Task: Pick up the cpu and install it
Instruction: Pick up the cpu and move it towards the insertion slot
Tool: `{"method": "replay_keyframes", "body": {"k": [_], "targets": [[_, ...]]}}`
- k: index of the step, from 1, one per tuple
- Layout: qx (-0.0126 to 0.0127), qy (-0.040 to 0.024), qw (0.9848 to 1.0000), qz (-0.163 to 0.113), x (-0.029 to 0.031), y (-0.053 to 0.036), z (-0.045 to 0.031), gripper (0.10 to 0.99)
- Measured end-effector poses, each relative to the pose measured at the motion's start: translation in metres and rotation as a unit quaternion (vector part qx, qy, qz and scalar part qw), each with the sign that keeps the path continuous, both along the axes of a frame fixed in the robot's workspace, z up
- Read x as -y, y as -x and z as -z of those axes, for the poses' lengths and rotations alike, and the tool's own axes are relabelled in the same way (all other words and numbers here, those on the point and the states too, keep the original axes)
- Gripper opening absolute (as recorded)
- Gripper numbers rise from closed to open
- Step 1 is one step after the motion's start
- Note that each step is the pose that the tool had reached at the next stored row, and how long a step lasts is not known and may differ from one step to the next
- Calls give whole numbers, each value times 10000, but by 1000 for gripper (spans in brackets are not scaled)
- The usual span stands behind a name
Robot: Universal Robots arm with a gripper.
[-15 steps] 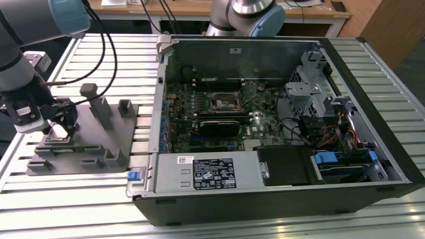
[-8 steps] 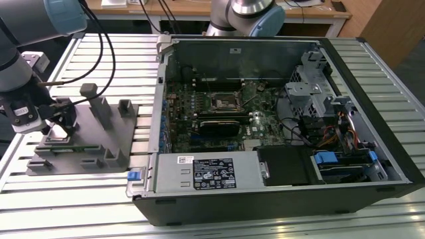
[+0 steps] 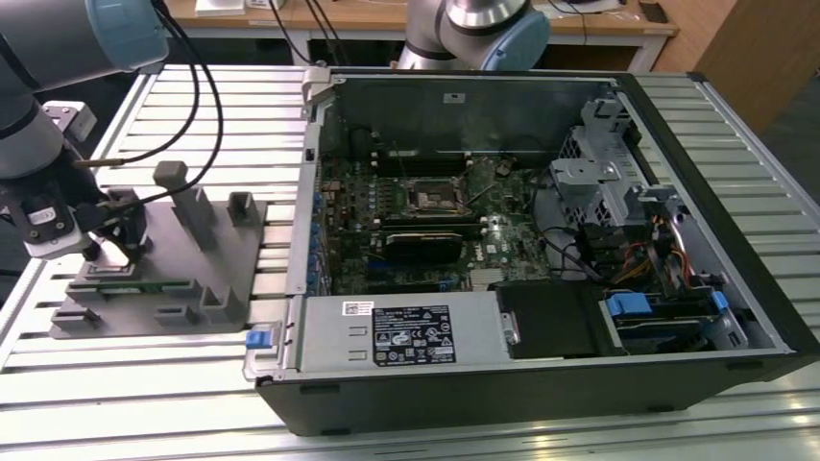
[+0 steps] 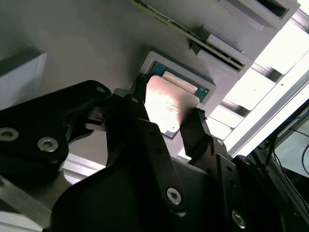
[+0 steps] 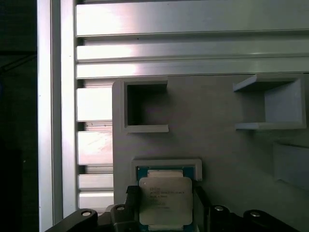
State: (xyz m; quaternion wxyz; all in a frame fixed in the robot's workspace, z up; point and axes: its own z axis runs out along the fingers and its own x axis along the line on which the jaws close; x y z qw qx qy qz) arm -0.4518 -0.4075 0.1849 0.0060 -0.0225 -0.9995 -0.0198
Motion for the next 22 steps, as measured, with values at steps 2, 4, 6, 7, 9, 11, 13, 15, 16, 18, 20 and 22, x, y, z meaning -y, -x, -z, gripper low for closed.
{"method": "replay_keyframes", "body": {"k": [2,4,6,7,9,11,13,15,16,18,20,22], "targets": [[3,-1,10000,0,0,0,-21,533],[1,0,10000,0,0,0,-78,533],[1,0,10000,0,0,0,-152,533],[1,0,10000,0,0,0,-193,533],[1,0,10000,0,0,0,-320,533],[1,0,10000,0,0,0,-401,533],[1,0,10000,0,0,0,-459,533],[0,1,10000,0,0,0,-525,533],[1,0,10000,0,0,0,-560,533],[1,0,10000,0,0,0,-626,533],[1,0,10000,0,0,0,-692,533],[1,0,10000,0,0,0,-759,533]]}}
